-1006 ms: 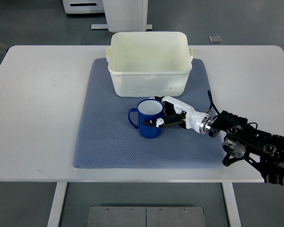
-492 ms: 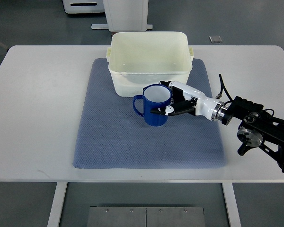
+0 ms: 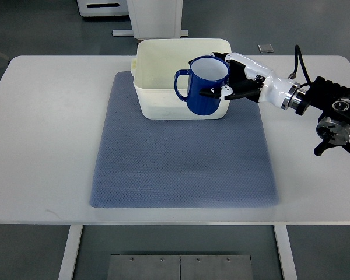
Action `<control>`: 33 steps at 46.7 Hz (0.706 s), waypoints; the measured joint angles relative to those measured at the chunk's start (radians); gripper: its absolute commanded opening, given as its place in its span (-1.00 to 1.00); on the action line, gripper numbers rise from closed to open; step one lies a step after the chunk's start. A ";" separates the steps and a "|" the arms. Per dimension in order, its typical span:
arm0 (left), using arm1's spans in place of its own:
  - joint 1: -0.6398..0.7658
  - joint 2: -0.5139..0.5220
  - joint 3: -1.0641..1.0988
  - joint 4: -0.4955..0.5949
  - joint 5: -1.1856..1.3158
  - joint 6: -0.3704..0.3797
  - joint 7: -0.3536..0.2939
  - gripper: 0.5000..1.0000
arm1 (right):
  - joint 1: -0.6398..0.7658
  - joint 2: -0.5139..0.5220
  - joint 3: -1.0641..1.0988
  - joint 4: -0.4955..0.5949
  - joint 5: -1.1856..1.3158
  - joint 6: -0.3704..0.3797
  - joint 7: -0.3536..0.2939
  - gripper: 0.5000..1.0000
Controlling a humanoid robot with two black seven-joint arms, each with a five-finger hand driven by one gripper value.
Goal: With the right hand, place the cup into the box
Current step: 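Lift the blue mug with the right hand up over the box, then lower the blue mug into the box and open the right hand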
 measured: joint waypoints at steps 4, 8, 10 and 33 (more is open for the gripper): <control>0.000 0.000 0.000 0.000 0.000 0.000 0.000 1.00 | 0.033 0.004 0.000 -0.025 0.019 -0.009 -0.010 -1.00; 0.000 0.000 -0.001 0.000 0.000 0.000 0.000 1.00 | 0.055 0.014 0.000 -0.068 0.034 -0.025 -0.018 -1.00; 0.000 0.000 -0.001 0.000 0.000 0.000 0.000 1.00 | 0.071 0.028 0.000 -0.098 0.045 -0.039 -0.025 -1.00; 0.000 0.000 -0.001 0.000 0.000 0.000 0.000 1.00 | 0.124 0.261 0.000 -0.376 0.063 -0.221 -0.084 -1.00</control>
